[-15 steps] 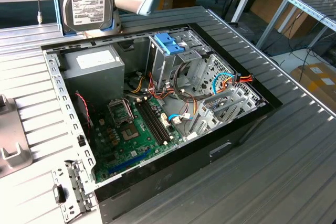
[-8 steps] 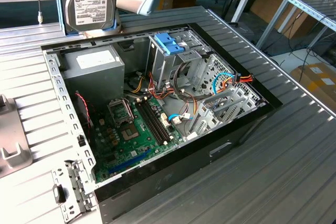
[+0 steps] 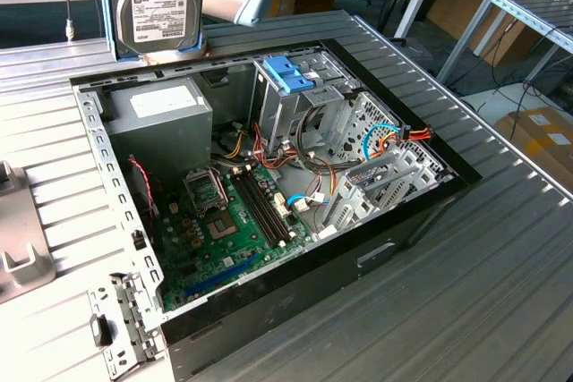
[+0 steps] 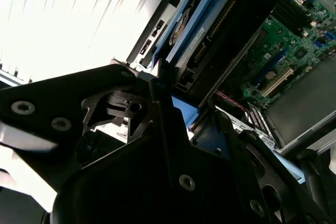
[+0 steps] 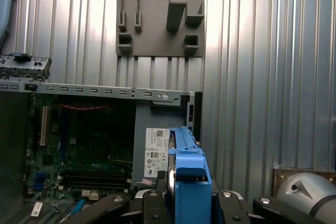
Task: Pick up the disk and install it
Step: 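Pick up the disk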
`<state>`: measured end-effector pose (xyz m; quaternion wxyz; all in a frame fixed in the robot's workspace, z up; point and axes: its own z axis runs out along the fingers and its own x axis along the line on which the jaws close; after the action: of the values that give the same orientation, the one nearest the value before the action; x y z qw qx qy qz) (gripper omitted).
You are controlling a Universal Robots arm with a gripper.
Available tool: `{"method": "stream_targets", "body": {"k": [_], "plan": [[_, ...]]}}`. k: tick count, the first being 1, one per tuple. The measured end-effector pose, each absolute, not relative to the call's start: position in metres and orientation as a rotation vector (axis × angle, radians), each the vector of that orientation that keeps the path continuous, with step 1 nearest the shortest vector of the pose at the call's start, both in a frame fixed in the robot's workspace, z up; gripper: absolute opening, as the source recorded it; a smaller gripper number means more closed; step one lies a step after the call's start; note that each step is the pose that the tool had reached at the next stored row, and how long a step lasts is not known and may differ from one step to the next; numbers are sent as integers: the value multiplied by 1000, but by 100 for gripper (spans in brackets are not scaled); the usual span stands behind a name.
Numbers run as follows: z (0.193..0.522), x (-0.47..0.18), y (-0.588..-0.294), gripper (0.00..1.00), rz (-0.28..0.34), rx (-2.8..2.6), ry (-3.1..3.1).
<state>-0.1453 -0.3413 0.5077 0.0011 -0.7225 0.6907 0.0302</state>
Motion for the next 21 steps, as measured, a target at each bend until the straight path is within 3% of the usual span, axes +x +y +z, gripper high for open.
{"method": "stream_targets", "body": {"k": [21], "plan": [[508, -133, -343, 37, 95, -2268, 2168]]}}
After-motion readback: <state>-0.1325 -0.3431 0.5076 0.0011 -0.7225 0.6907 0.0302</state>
